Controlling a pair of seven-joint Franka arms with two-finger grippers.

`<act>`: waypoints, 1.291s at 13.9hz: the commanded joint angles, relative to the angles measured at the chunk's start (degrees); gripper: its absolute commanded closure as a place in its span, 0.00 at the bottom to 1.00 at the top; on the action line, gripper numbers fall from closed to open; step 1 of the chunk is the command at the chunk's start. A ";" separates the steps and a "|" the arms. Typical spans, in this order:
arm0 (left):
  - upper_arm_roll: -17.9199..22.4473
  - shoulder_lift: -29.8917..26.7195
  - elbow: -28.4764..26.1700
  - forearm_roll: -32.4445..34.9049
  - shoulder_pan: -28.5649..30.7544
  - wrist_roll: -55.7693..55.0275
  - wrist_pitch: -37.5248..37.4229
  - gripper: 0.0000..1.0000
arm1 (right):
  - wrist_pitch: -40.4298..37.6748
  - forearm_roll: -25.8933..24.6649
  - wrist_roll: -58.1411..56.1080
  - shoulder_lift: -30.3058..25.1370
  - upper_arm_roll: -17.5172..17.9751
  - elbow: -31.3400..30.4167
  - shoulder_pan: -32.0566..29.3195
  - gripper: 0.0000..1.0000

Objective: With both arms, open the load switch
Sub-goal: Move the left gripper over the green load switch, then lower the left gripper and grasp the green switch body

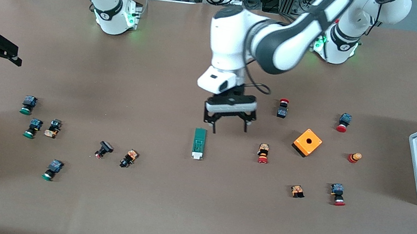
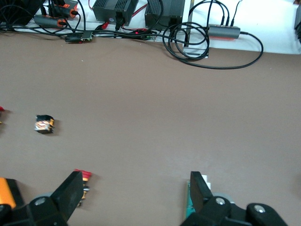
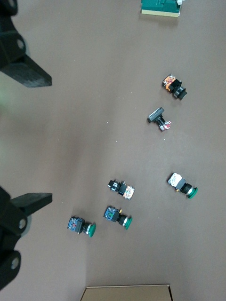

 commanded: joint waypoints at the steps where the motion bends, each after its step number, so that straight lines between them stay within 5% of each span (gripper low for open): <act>1: -1.05 3.72 1.55 6.13 -1.03 -8.81 0.22 0.00 | 0.36 -0.71 0.10 -0.31 0.12 -0.34 -0.09 0.00; 4: -1.14 7.32 2.17 11.31 -3.48 -14.96 0.31 0.00 | 0.36 -0.71 0.10 -0.31 0.12 -0.34 -0.09 0.00; 8: -1.49 11.80 1.82 30.82 -6.65 -30.85 -0.22 0.00 | 0.36 -0.62 0.28 -0.22 0.12 -0.34 0.00 0.00; 18: -2.20 22.00 2.52 51.22 -10.43 -46.88 -9.08 0.00 | 0.45 -0.62 0.28 -0.04 0.12 -0.34 0.00 0.00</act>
